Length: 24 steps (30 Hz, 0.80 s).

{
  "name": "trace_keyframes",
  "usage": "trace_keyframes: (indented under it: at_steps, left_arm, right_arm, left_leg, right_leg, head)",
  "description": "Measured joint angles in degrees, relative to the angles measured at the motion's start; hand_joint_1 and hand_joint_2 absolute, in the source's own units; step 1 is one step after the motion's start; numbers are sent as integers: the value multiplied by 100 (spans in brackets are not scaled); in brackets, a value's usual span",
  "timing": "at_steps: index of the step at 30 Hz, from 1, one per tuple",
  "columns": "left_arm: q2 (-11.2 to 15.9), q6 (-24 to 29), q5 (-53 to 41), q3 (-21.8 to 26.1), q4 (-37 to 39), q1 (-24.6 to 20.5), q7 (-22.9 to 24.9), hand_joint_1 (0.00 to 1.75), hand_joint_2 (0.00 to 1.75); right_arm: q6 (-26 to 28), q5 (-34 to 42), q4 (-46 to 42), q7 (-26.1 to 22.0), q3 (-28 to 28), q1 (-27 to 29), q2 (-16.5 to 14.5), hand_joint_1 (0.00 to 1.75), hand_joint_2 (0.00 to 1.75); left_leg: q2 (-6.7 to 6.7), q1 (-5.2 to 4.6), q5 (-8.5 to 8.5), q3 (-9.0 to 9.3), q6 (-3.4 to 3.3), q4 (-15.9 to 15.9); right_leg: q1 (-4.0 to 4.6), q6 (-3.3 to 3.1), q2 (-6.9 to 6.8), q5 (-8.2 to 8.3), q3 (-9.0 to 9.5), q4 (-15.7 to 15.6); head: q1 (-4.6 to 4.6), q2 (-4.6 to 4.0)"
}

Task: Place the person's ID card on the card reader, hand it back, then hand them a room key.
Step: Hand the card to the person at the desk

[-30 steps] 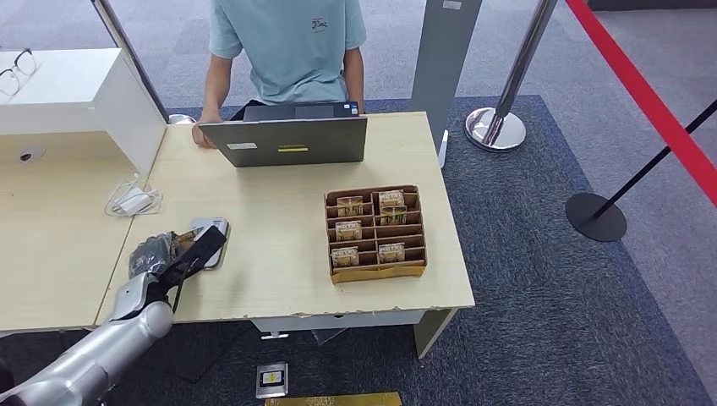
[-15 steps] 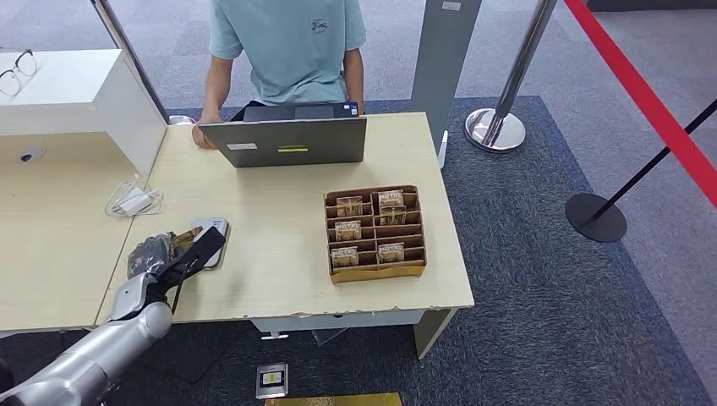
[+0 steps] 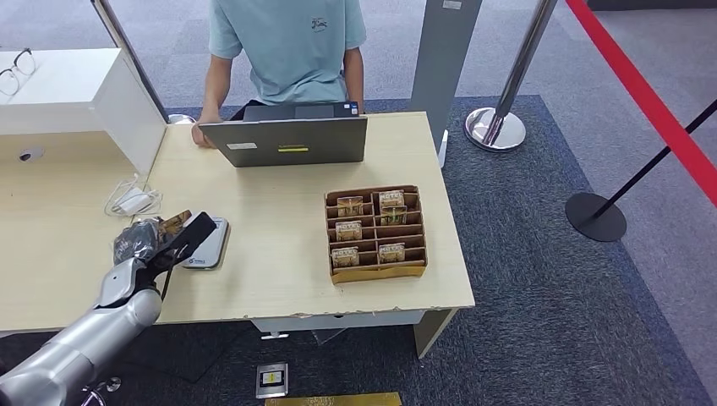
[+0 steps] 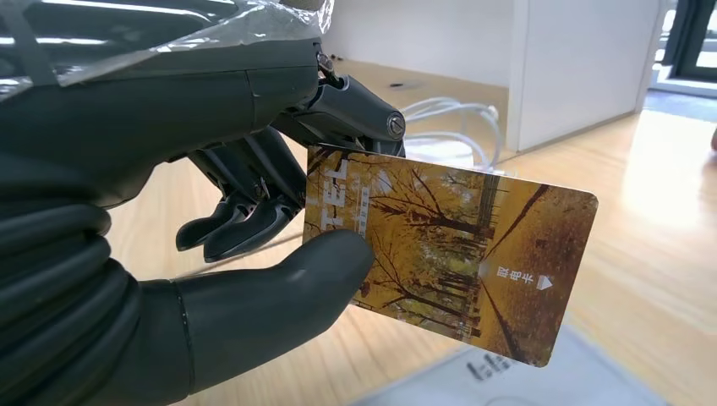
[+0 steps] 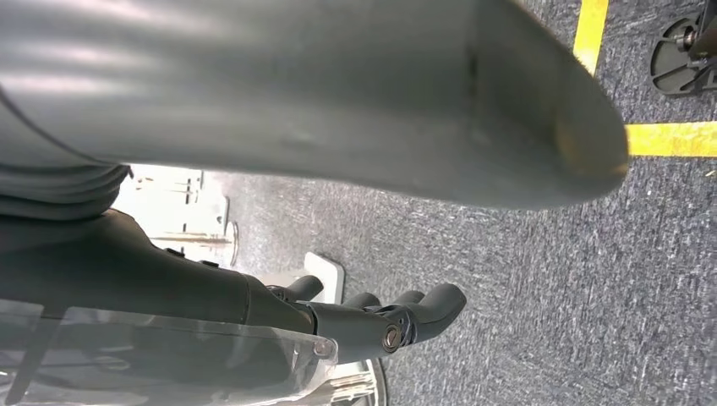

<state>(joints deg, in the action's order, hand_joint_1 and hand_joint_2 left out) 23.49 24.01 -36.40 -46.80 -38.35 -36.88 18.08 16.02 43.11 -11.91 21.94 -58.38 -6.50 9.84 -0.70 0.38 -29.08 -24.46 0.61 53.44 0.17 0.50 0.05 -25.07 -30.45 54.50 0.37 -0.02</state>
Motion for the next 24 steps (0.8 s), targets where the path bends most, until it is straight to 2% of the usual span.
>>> trace_keyframes:
  at_steps: [13, 24]
  left_arm:
    - [262, -286, -212, 79, -653, -272, 208, 175, 175]
    - [609, -686, -437, 156, -1404, -580, 486, 175, 175]
  right_arm:
    - [-2, 55, 0, -64, 0, 5, -108, 0, 0]
    - [2, 132, 0, -152, 2, 11, -181, 0, 0]
  left_leg:
    - [-1, 0, 0, -2, 0, 0]
    - [0, 0, 0, -4, 0, 0]
  right_leg:
    - [1, 0, 1, 0, -4, 0]
    - [1, 1, 2, 1, -5, 1]
  head:
    - [-1, 0]
    - [-1, 0]
